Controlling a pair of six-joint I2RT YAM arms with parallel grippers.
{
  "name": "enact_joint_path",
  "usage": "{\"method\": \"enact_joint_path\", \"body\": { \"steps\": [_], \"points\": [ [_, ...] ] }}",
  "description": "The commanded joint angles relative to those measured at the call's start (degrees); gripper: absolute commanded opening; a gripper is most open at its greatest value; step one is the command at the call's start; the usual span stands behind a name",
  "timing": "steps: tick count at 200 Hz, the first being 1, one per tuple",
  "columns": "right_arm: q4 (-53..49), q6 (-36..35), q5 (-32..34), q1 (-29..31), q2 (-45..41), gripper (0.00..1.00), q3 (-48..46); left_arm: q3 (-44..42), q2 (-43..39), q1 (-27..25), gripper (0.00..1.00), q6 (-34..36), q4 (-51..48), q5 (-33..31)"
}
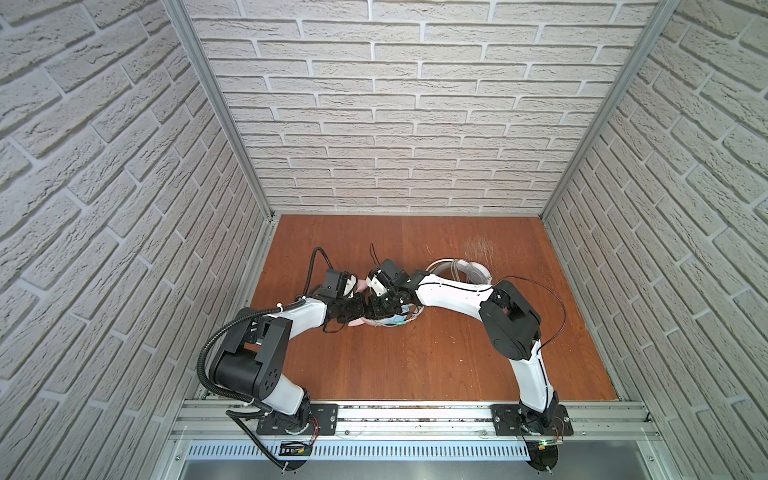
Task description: Wrap the headphones
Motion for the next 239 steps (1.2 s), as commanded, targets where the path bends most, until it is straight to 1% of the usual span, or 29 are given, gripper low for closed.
{"method": "enact_joint_path", "body": {
  "steps": [1, 6, 8, 9, 11, 12, 13, 14, 16, 59, 68, 98, 116, 144, 160, 182, 203, 239],
  "points": [
    [2.01, 0.18, 2.13, -0.86, -2.83, 0.37, -1.13, 0.82, 1.12, -0.33, 0.00, 0.92, 0.02, -0.34],
    [2.03, 0.17, 2.30, -0.86, -3.13, 0.46, -1.16, 1.01, 1.19, -0.33, 0.00, 1.03, -0.18, -0.53],
    [2.03, 0.18, 2.38, -0.86, -3.27, 0.56, -1.20, 1.10, 1.13, -0.33, 0.00, 1.08, -0.25, -0.59],
    [2.03, 0.13, 2.40, -0.86, -3.35, 0.64, -1.20, 1.13, 1.13, -0.33, 0.00, 1.11, -0.29, -0.56],
    [2.08, 0.10, 2.50, -0.86, -3.44, 0.84, -1.21, 1.15, 1.12, -0.33, 0.00, 1.14, -0.45, -0.71],
    [2.05, 0.05, 2.54, -0.86, -3.52, 0.92, -1.25, 1.20, 1.12, -0.33, 0.00, 1.18, -0.52, -0.75],
    [2.04, 0.07, 2.61, -0.86, -3.61, 0.96, -1.27, 1.18, 1.16, -0.33, 0.00, 1.20, -0.56, -0.72],
    [2.04, 0.04, 2.64, -0.86, -3.66, 0.98, -1.29, 1.26, 1.18, -0.37, 0.00, 1.21, -0.66, -0.76],
    [2.05, 0.05, 2.71, -0.86, -3.73, 0.99, -1.34, 1.38, 1.20, -0.38, 0.00, 1.24, -0.81, -0.85],
    [2.73, -0.34, 4.66, -0.95, -7.23, 1.00, -2.70, 3.08, 1.29, -0.33, 0.00, 2.09, -2.28, -1.21],
    [3.18, -0.35, 4.54, -0.95, -9.22, 1.00, -2.93, 3.38, 1.38, -0.36, 0.00, 2.03, -2.42, -1.24],
    [5.14, 0.43, 3.07, -0.95, -10.52, 1.00, -3.44, 4.13, 1.77, -0.35, 0.00, 2.10, -2.60, -1.44],
    [8.07, 1.00, 1.68, -0.95, -11.45, 1.00, -4.70, 4.41, 2.13, -0.33, 0.00, 2.31, -2.73, -1.56],
    [15.38, 1.67, -0.04, -0.95, -14.21, 1.00, -8.73, 5.38, 2.68, -0.36, 0.00, 3.05, -3.66, -1.94],
    [18.32, 1.35, -0.04, -0.91, -15.86, 1.00, -10.53, 6.48, 3.00, -0.40, 0.00, 4.25, -5.25, -2.57],
    [18.86, -1.34, 1.14, -0.95, -18.55, 1.00, -11.52, 9.13, 4.05, -0.34, 0.00, 7.45, -9.74, -4.35],
    [18.07, -5.33, 2.20, -0.95, -21.25, 1.00, -12.02, 12.44, 5.55, -0.28, 0.00, 11.11, -14.91, -6.72],
    [14.69, -11.69, 1.08, -1.18, -24.50, 1.00, -12.22, 16.88, 8.50, 0.22, 0.00, 14.92, -19.09, -7.89]
  ]
}}
